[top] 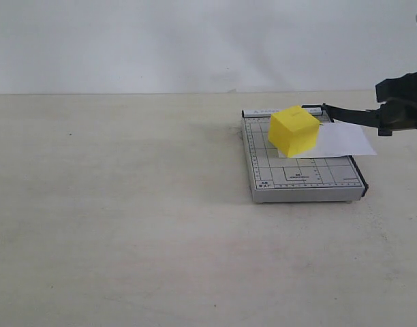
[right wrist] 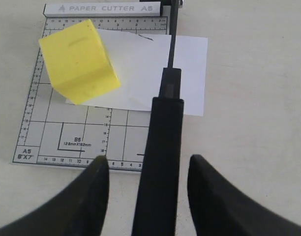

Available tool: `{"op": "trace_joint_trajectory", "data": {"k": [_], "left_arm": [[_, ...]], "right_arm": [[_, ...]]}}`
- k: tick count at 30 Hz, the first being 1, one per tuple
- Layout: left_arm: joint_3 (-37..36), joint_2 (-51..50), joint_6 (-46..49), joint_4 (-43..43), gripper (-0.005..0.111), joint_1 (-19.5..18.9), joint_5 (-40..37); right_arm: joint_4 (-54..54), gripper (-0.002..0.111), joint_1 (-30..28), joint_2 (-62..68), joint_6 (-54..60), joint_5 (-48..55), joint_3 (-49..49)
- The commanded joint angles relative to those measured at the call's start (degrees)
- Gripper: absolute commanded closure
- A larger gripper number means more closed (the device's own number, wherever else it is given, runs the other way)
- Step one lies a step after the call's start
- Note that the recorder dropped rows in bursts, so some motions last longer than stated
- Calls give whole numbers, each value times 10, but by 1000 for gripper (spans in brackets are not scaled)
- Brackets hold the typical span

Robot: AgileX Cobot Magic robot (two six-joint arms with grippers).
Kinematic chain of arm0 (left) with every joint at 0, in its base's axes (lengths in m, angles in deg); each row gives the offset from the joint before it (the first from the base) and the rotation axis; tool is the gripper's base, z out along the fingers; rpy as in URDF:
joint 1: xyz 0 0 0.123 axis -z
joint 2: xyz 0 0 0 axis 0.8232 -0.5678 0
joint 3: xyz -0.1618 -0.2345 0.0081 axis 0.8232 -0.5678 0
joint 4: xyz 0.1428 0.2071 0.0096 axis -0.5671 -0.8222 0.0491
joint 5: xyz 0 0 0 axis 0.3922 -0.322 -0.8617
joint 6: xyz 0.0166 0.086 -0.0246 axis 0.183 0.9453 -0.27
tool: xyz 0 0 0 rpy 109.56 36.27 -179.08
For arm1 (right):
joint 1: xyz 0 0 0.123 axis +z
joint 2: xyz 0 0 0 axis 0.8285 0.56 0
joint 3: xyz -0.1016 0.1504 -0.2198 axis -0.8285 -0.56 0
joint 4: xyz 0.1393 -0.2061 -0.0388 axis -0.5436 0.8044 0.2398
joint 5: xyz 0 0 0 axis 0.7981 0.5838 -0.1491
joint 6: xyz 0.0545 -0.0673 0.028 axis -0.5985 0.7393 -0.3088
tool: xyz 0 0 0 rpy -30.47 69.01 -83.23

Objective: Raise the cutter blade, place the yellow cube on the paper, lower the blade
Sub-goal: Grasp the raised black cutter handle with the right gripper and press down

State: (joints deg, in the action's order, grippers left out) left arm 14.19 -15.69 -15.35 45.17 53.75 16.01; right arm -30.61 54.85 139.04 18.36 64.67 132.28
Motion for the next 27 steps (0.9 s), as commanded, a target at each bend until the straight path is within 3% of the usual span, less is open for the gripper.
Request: {"op": "trace_joint_trajectory", "data": {"k": [1, 8, 21, 27], "left_arm": [[-2, 3, 2, -2, 102, 37, 4], [-2, 3, 2, -2, 102, 41, 4], [-2, 3, 2, -2, 102, 41, 4], [-2, 3, 2, -2, 102, 41, 4]], "right_arm": [[3, 72, -4, 0, -5, 8, 3], [22, 107, -4, 0, -4, 29, 3], [-6, 108, -2, 0, -3, 13, -80], [-8, 108, 40, 0, 25, -20, -130]]}}
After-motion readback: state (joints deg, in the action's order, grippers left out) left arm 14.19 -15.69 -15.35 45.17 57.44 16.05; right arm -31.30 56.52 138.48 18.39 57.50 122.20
